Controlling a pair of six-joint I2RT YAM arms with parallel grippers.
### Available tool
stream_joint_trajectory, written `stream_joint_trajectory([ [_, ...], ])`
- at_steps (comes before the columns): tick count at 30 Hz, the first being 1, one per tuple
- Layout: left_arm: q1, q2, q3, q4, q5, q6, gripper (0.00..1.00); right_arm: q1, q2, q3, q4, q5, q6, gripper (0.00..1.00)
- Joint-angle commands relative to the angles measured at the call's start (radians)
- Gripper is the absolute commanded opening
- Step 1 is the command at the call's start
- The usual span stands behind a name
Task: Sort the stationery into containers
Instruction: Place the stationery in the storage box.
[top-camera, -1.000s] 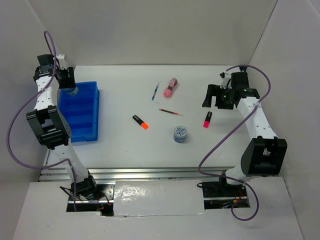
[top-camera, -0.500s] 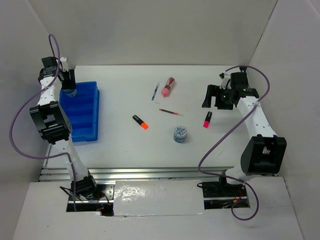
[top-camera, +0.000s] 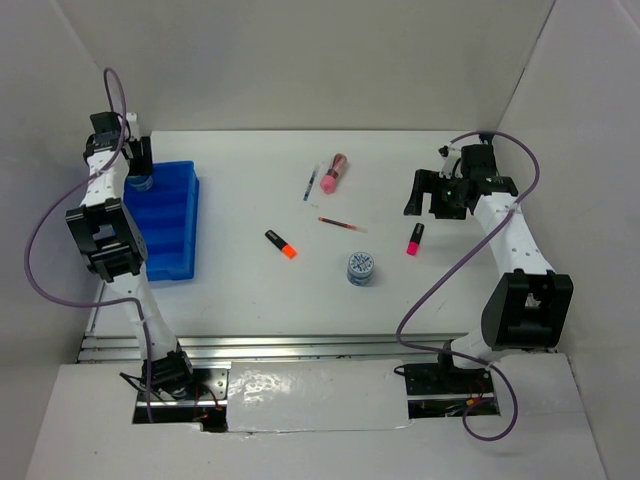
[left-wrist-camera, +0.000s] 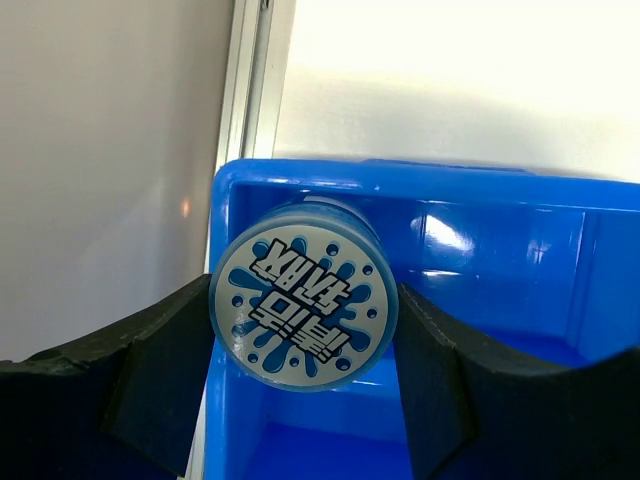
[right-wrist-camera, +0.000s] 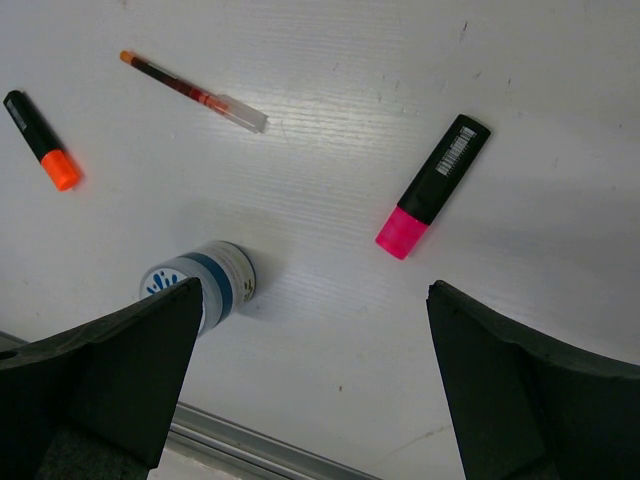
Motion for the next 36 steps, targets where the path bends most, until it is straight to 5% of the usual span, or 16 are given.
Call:
stream_joint_trajectory([
  [1,-0.014,0.024,0.054,0.051,-0.057,0.031,0.14,0.011,0.007,0.027,-0.019,-0.004,-0.013,1.00],
  [9,-0.014,0.030,0.031,0.049,-0.079,0.042,0.22,0.011,0.013,0.033,-0.021,-0.003,-0.013,1.00],
  [17,-0.015,0.053,0.037,0.025,-0.099,0.022,0.47,0.009,0.006,0.032,-0.024,-0.001,-0.013,1.00],
  [24,-0.014,0.065,0.048,0.003,-0.081,0.007,0.60,0.009,0.003,0.032,-0.025,-0.001,-0.013,1.00],
  [27,-0.015,0.047,0.030,0.013,-0.050,0.002,0.72,0.009,0.000,0.032,-0.027,-0.004,-0.013,1.00],
  [28,-0.015,0.036,0.026,0.019,-0.044,-0.004,0.86,0.009,-0.002,0.032,-0.027,-0.004,-0.013,1.00],
  [36,-0.014,-0.060,0.006,0.057,0.088,-0.052,0.88,0.009,-0.017,0.027,-0.025,-0.007,-0.013,1.00],
])
